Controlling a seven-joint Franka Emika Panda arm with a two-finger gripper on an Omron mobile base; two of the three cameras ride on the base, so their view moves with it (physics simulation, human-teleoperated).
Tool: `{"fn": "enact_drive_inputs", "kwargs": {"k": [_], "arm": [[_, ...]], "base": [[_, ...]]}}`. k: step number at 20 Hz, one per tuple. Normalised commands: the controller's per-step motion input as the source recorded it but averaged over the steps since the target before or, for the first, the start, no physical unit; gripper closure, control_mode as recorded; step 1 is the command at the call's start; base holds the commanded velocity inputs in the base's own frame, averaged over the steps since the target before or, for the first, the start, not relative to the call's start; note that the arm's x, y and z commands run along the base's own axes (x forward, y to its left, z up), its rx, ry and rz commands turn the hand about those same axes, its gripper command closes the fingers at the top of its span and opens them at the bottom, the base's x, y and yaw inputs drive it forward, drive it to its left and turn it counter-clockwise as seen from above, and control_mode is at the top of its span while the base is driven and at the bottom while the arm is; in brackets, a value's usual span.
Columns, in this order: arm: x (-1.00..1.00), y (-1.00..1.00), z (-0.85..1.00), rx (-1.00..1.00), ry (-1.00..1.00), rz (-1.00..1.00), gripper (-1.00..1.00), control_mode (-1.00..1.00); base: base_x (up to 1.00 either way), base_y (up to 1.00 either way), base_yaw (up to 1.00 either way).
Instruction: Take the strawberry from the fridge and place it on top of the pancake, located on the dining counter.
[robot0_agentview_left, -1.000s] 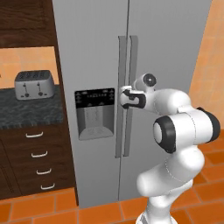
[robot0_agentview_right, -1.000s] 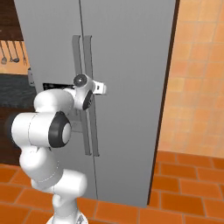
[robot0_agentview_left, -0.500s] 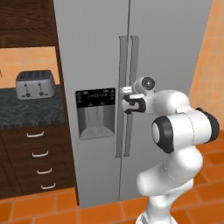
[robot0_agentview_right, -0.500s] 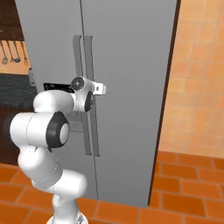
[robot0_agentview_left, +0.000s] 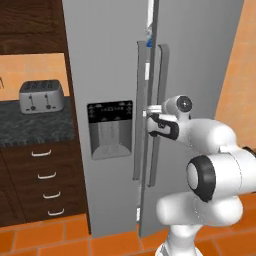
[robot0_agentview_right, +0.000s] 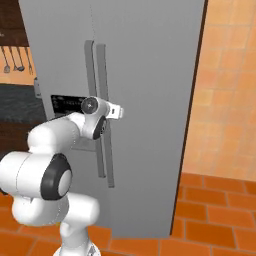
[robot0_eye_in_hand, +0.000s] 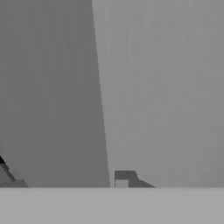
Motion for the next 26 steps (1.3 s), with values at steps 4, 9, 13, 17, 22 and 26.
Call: {"fn": "enact_drive_inputs", "kwargs": {"k": [4, 9, 13, 17, 22, 26], "arm": [[-0.99, -1.0, -0.13, 0.04, 0.0, 0.0, 1.0, -1.0], [-0.95, -1.0, -0.09, 0.03, 0.0, 0.0, 1.0, -1.0], [-0.85, -1.0, -0.15, 0.03, -0.02, 0.0, 1.0, -1.0], [-0.59, -1.0, -0.22, 0.05, -0.08, 0.0, 1.0, -1.0], [-0.33, -1.0, -0.15, 0.06, -0.13, 0.0, 1.0, -1.0], [0.0, -1.0, -0.16, 0.07, -0.1, 0.0, 1.0, -1.0]], "base": [[0.0, 0.0, 0.0], [0.0, 0.0, 0.0], [0.0, 0.0, 0.0], [0.0, 0.0, 0.0], [0.0, 0.0, 0.0], [0.0, 0.0, 0.0]]}}
